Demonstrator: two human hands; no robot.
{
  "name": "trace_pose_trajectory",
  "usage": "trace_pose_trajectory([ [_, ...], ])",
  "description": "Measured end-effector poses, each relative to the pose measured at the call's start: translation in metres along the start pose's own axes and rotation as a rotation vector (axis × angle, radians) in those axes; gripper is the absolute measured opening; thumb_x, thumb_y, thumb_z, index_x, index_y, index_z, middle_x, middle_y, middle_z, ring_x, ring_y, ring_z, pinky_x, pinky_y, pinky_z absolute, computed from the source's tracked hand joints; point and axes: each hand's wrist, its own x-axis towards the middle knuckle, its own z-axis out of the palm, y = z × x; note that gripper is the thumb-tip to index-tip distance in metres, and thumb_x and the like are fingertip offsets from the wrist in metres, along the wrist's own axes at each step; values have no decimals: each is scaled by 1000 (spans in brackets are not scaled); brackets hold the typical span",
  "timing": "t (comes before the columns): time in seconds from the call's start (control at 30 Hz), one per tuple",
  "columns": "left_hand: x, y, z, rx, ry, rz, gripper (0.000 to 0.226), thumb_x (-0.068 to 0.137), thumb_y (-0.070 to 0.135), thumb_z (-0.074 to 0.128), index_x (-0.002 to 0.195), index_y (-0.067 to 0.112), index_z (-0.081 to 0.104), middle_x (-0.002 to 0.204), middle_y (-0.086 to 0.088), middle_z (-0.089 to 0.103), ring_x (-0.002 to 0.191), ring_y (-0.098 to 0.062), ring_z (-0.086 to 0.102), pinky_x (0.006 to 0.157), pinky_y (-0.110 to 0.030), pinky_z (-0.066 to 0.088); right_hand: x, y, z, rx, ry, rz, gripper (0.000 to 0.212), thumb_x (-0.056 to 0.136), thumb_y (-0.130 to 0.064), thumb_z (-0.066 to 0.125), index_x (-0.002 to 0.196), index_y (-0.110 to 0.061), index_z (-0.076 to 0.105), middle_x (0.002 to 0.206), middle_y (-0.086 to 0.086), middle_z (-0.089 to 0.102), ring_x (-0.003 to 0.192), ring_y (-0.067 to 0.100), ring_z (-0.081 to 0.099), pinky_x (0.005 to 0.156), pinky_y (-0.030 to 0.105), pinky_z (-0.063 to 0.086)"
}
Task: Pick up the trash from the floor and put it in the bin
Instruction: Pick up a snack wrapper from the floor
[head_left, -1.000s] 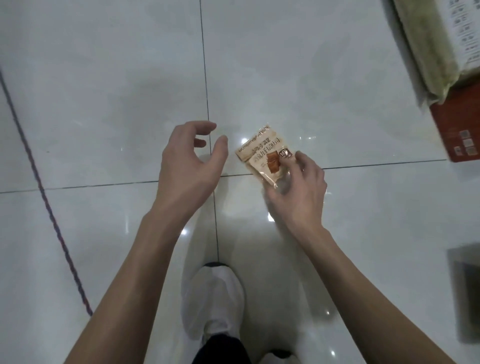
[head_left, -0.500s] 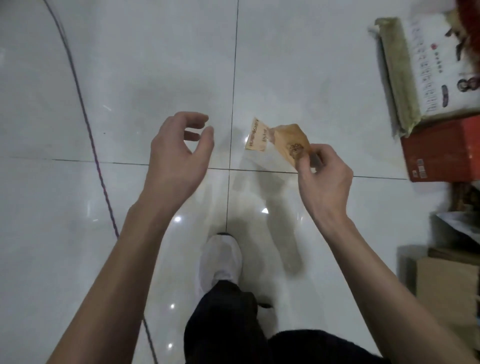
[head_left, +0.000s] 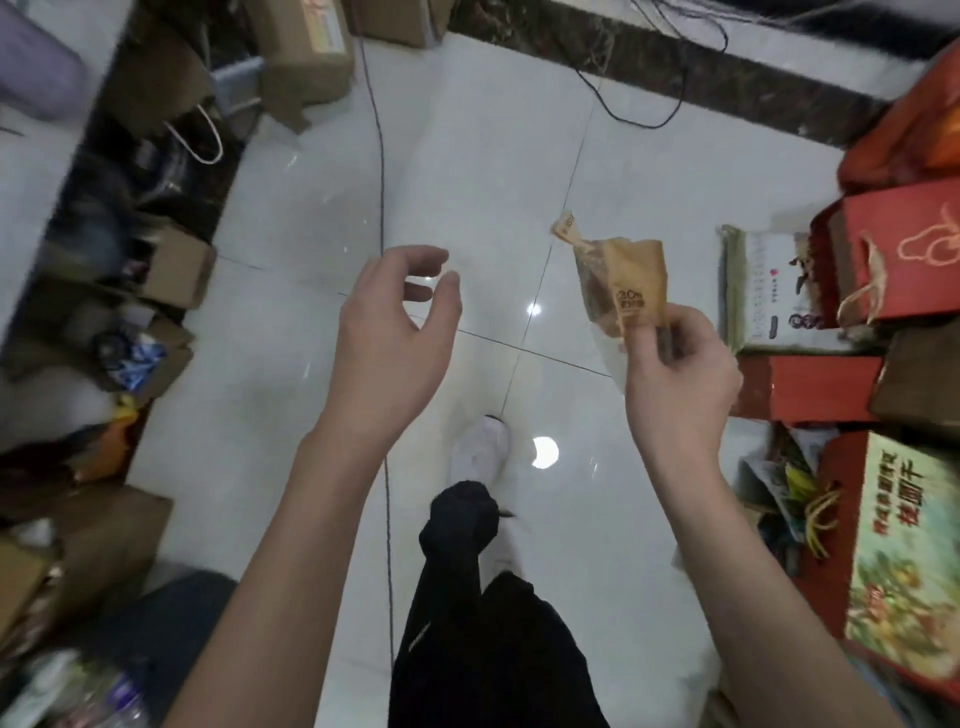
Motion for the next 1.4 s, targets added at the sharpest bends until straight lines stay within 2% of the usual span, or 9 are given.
trace_pose_trajectory([
  [0.1, -29, 18, -37, -7, 65, 21, 22, 99, 36, 56, 119, 30, 62, 119, 17, 61, 103, 7, 58, 79, -14, 48, -23, -41, -4, 58, -23, -50, 12, 98, -29, 63, 93, -20, 70, 66, -30, 60, 64, -6, 55, 59, 8, 39],
  [0.23, -73, 10, -90, -18, 173, 3, 23, 99, 35, 55, 120, 30, 61, 120, 15, 61, 103, 7, 57, 84, -21, 50, -69, -83, 11, 136, -84, -125, 11, 96, -27, 62, 91, -21, 71, 68, -19, 63, 65, -5, 56, 59, 7, 38],
  [0.57, -204, -97, -238, -2, 449, -139, 29, 99, 39, 54, 126, 29, 58, 121, 17, 57, 107, 2, 56, 87, -28, 53, -247, -112, 94, 99, -419, -228, 11, 95, -24, 62, 95, -21, 72, 79, -6, 72, 77, 8, 66, 65, 11, 45],
  [0.83, -376, -246, -368, -49, 713, -327, 27, 96, 35, 58, 122, 26, 61, 114, 11, 63, 104, 1, 59, 88, -35, 55, -455, -71, 182, 38, -674, -289, 16, 96, -29, 61, 101, -19, 73, 86, -5, 74, 84, 11, 71, 71, 20, 51],
  [1.03, -506, -362, -426, -68, 840, -515, 25, 96, 38, 58, 119, 29, 62, 112, 19, 63, 99, 7, 59, 75, -13, 50, -601, -11, 235, -47, -849, -361, 18, 99, -22, 61, 106, -10, 73, 86, 4, 73, 75, 17, 68, 65, 27, 53],
  [1.13, -544, -405, -437, -105, 842, -590, 28, 95, 40, 57, 121, 30, 62, 114, 19, 63, 100, 9, 58, 71, -6, 46, -647, 12, 257, -97, -867, -357, 18, 98, -19, 60, 106, -11, 74, 82, 0, 71, 66, 6, 58, 59, 19, 46],
  [1.2, -559, -431, -439, -126, 847, -618, 27, 95, 40, 57, 121, 33, 62, 115, 20, 63, 100, 10, 58, 70, -5, 45, -671, 25, 274, -113, -869, -336, 18, 97, -20, 60, 105, -14, 75, 85, -3, 73, 68, 1, 60, 58, 13, 44],
  [1.3, -565, -467, -435, -152, 859, -634, 25, 95, 40, 57, 120, 34, 62, 116, 19, 63, 100, 9, 59, 72, -12, 48, -696, 43, 303, -121, -885, -335, 13, 97, -21, 62, 100, -19, 74, 79, -12, 71, 64, -9, 62, 54, 5, 42],
  [1.4, -557, -500, -424, -165, 861, -621, 26, 96, 40, 57, 121, 34, 60, 119, 20, 62, 103, 5, 59, 76, -18, 51, -707, 60, 338, -162, -904, -398, 15, 97, -29, 64, 99, -17, 73, 76, -15, 68, 63, -10, 60, 54, 6, 41],
])
